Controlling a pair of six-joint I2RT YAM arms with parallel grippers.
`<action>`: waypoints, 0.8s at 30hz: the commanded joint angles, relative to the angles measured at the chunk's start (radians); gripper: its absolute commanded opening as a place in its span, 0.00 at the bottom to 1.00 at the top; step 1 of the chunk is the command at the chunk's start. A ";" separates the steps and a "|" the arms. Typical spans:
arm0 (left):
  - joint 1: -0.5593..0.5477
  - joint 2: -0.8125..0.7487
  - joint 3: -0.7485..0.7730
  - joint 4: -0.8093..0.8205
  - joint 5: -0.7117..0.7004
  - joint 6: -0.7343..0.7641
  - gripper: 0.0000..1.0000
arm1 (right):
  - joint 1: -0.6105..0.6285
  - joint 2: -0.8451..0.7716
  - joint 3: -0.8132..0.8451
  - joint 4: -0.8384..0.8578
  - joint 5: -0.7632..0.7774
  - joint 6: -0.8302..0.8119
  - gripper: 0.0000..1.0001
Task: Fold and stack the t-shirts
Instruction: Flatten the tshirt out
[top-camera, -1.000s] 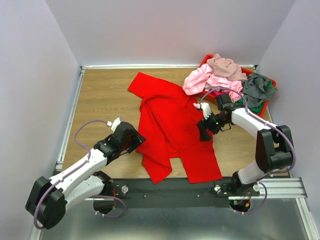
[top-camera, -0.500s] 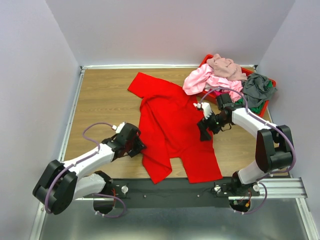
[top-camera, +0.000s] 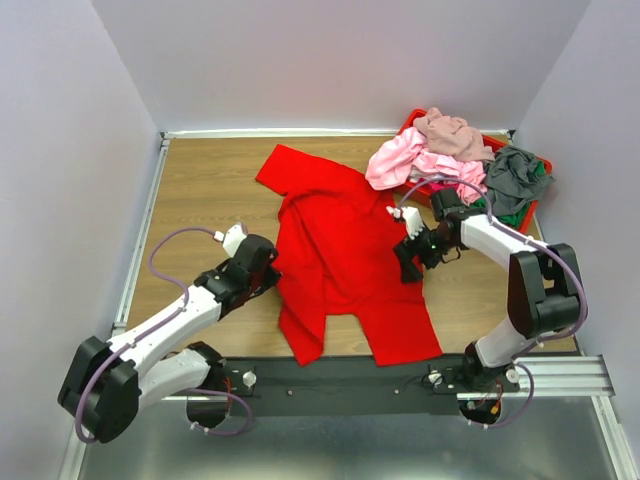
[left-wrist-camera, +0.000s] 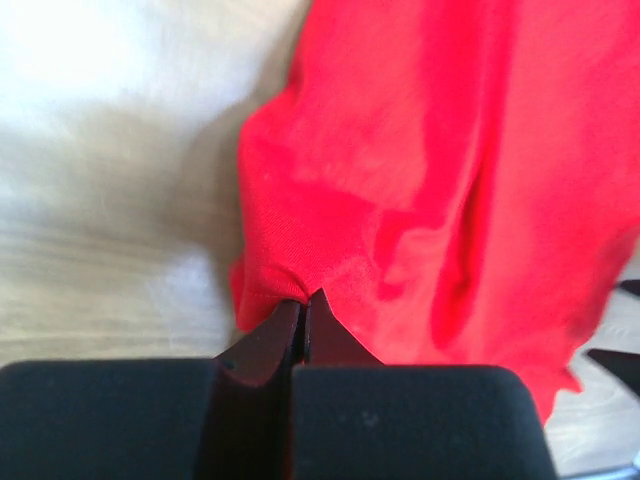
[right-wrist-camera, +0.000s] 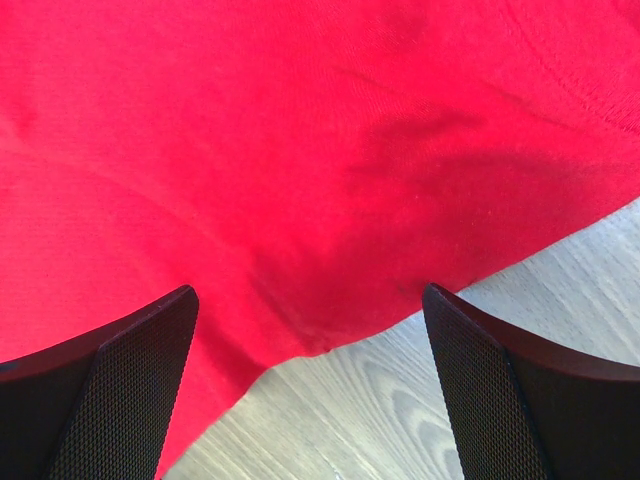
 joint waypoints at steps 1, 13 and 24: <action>0.008 -0.053 0.055 -0.043 -0.136 0.061 0.00 | -0.004 0.041 0.004 0.016 0.043 0.027 1.00; 0.035 -0.076 0.058 -0.014 -0.123 0.115 0.00 | -0.002 0.099 0.011 0.017 0.087 0.058 0.84; 0.292 -0.080 0.121 0.065 -0.117 0.259 0.00 | -0.002 0.113 -0.008 0.017 0.207 0.062 0.01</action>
